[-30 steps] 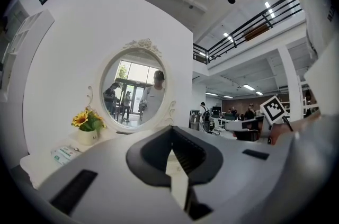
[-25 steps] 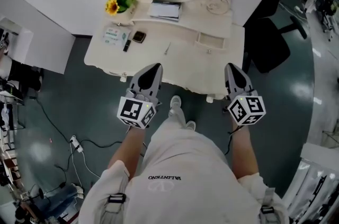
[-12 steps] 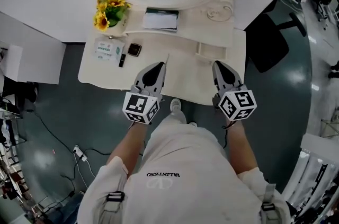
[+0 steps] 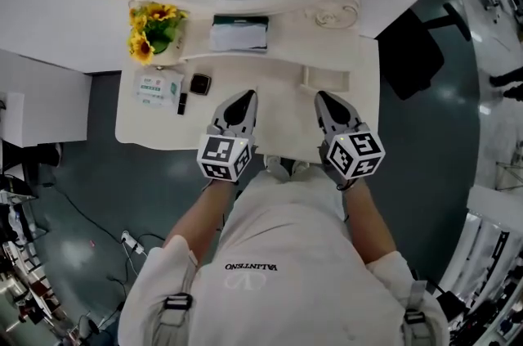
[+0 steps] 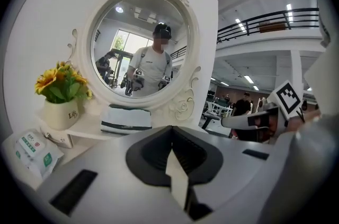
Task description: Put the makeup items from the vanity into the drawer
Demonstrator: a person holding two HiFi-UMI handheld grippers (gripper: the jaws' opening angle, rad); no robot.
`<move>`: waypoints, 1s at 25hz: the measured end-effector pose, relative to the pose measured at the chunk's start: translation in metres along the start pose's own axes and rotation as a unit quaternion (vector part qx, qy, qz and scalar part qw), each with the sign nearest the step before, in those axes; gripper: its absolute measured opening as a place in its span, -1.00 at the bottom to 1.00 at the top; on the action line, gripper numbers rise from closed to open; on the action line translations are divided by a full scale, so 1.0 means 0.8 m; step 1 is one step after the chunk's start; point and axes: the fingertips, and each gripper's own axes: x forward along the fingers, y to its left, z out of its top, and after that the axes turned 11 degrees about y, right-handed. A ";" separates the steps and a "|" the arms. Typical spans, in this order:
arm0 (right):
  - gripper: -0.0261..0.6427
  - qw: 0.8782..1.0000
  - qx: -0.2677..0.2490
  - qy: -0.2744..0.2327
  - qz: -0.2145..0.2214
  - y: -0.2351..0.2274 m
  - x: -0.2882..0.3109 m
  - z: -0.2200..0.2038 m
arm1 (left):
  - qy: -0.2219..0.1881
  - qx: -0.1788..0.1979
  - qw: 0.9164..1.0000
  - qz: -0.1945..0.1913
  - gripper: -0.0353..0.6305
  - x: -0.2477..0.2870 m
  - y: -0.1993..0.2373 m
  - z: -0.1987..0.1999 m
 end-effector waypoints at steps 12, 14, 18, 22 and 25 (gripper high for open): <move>-0.89 0.996 0.013 0.071 0.055 0.008 0.064 -0.046 | 0.079 -0.029 0.995 0.044 -0.89 0.040 0.016 -0.051; -0.89 0.994 0.012 0.084 0.067 0.012 0.077 -0.054 | 0.089 -0.035 0.994 0.049 -0.88 0.046 0.017 -0.059; -0.89 0.991 0.015 0.107 0.079 0.014 0.104 -0.072 | 0.108 -0.047 0.992 0.044 -0.61 0.061 0.017 -0.081; -0.89 0.987 0.005 0.135 0.082 0.009 0.133 -0.095 | 0.133 -0.067 0.988 0.042 -0.12 0.076 0.024 -0.107; -0.89 0.986 0.006 0.145 0.086 0.009 0.141 -0.105 | 0.148 -0.072 0.985 0.045 0.15 0.083 0.031 -0.123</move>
